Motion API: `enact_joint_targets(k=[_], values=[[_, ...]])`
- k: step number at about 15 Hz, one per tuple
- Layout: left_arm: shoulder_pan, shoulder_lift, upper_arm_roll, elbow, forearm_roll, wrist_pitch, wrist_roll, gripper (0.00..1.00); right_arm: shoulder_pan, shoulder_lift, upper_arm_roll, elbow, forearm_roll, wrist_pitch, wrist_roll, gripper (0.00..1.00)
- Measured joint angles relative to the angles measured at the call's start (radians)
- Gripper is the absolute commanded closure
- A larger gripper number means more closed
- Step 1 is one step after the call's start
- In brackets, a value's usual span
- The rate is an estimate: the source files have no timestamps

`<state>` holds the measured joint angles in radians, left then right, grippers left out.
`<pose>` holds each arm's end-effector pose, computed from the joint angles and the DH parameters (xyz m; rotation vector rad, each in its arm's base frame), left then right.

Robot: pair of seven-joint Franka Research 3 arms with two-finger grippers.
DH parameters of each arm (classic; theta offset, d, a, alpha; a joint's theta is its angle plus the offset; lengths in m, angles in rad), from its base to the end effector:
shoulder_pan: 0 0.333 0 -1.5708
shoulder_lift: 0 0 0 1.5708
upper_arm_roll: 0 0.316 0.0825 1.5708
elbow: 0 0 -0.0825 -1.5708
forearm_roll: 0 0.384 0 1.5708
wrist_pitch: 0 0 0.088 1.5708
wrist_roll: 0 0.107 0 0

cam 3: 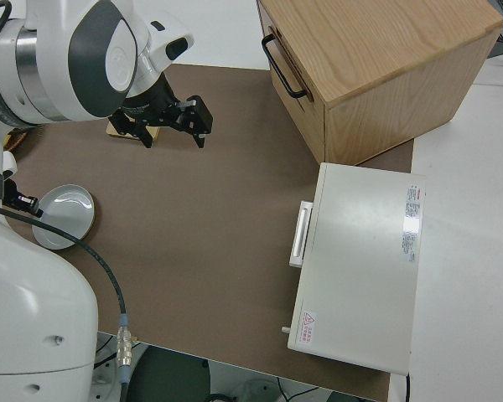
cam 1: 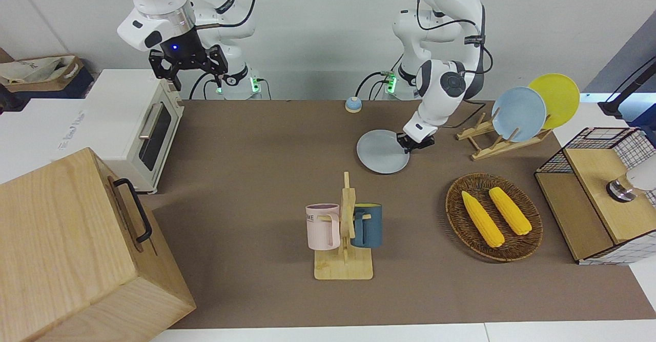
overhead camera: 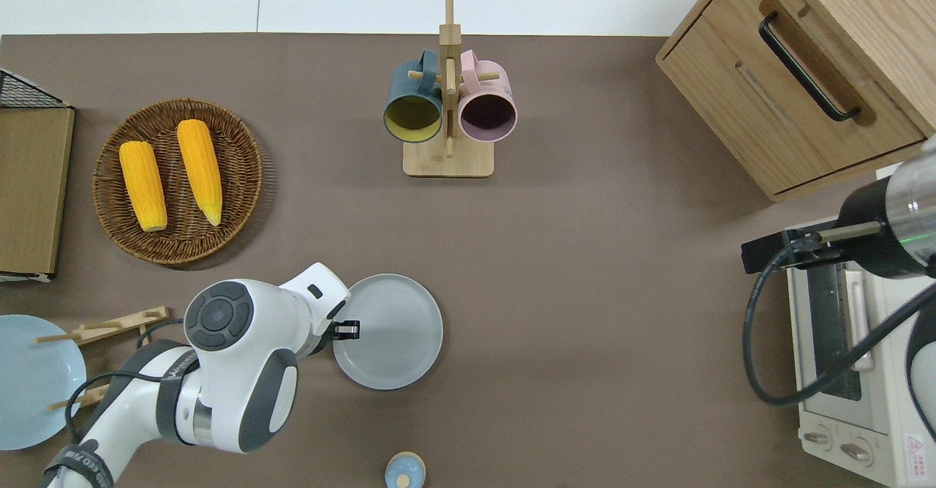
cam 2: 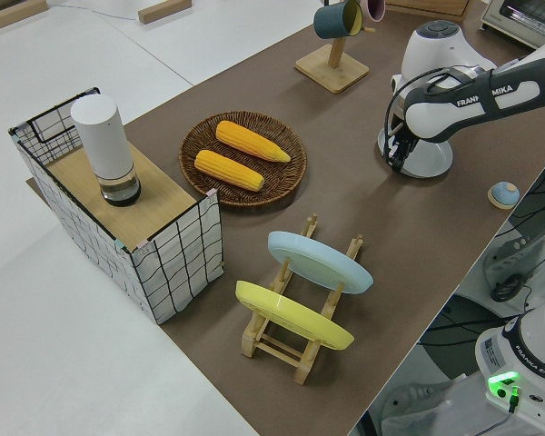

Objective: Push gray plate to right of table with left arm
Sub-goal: 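Keep pushing the plate with the left gripper farther toward the toaster oven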

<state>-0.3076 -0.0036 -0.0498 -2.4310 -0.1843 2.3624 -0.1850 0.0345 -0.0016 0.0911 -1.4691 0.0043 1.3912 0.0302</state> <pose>0.4454 -0.1688 0.3008 3.0346 -0.0560 -0.1457 0.5307 0.0676 0.6574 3.1339 0.1505 -0.1199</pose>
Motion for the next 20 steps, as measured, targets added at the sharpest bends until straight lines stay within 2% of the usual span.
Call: enact_joint_targets(k=[4, 11, 17, 20], values=[[-0.090, 0.014, 0.000, 0.004, -0.057, 0.048, -0.091, 1.00, 0.000, 0.000, 0.000, 0.000, 0.000, 0.000, 0.000, 0.017], [-0.227, 0.086, -0.005, 0.085, -0.070, 0.085, -0.325, 1.00, 0.000, 0.000, 0.000, 0.000, 0.000, 0.000, 0.000, 0.017], [-0.252, 0.179, -0.065, 0.199, -0.071, 0.099, -0.476, 1.00, 0.000, 0.000, 0.000, 0.000, 0.000, 0.000, 0.000, 0.017], [-0.266, 0.204, -0.074, 0.231, -0.071, 0.102, -0.512, 1.00, 0.000, 0.000, 0.000, 0.000, 0.000, 0.000, 0.000, 0.017]])
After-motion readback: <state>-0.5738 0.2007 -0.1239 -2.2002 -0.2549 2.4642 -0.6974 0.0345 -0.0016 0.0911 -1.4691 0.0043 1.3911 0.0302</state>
